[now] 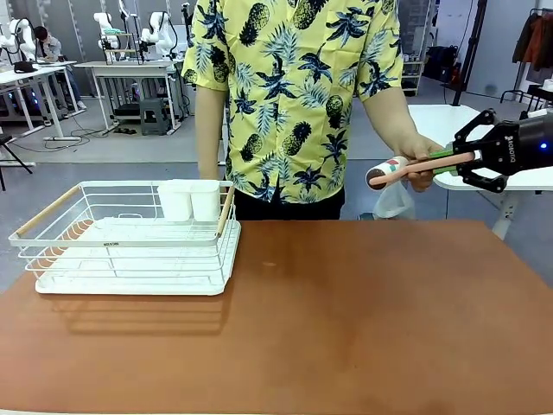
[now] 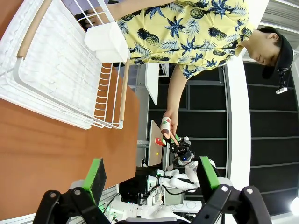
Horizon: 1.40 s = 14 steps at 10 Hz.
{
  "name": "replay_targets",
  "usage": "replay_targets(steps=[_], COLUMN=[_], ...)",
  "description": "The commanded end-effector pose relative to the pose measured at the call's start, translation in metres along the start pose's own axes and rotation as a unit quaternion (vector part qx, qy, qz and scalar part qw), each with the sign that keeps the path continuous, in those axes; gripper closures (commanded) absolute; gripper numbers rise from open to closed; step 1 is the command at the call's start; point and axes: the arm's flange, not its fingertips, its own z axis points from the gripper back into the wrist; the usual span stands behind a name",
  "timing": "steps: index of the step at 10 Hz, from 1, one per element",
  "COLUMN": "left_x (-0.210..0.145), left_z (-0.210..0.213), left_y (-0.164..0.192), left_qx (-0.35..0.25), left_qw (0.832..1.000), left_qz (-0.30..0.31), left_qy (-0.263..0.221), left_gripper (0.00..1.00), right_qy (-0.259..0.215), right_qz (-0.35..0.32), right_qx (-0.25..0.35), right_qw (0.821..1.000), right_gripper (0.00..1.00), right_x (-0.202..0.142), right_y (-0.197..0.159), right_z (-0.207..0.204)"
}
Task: Clean the table.
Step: Pick up the Lint Roller when the human hands it over, then clean the table with the Lint Roller when the human lifts the Dish drying rack.
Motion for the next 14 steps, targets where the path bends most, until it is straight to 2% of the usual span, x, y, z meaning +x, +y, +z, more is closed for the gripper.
replay_targets(steps=[1, 2, 4, 5, 14], left_x=[-0.0014, -0.0014, -0.0014, -0.0014, -0.0014], left_z=[0.0030, 0.0030, 0.0030, 0.0030, 0.0030], left_y=[0.0000, 0.0000, 0.0000, 0.0000, 0.0000], left_qx=[-0.004, -0.004, -0.004, -0.004, -0.004], left_qw=[1.000, 1.000, 1.000, 1.000, 1.000], left_qz=[-0.004, -0.004, -0.004, -0.004, -0.004], left_qy=[0.004, 0.004, 0.004, 0.004, 0.004], left_gripper=[0.00, 0.00, 0.00, 0.00, 0.00], right_qy=[0.001, 0.002, 0.000, 0.000, 0.000], right_qz=[0.001, 0.000, 0.000, -0.001, -0.001], right_qx=[0.002, 0.001, 0.014, 0.000, 0.000], right_qw=[1.000, 1.000, 1.000, 1.000, 1.000], right_gripper=[0.96, 1.00, 1.00, 1.00, 1.00], right_x=[-0.0095, -0.0095, -0.0066, 0.0003, 0.0003], right_y=[-0.0060, -0.0066, -0.0062, -0.0005, -0.0005], right_z=[0.0020, 0.0014, 0.0027, 0.0000, 0.0000])
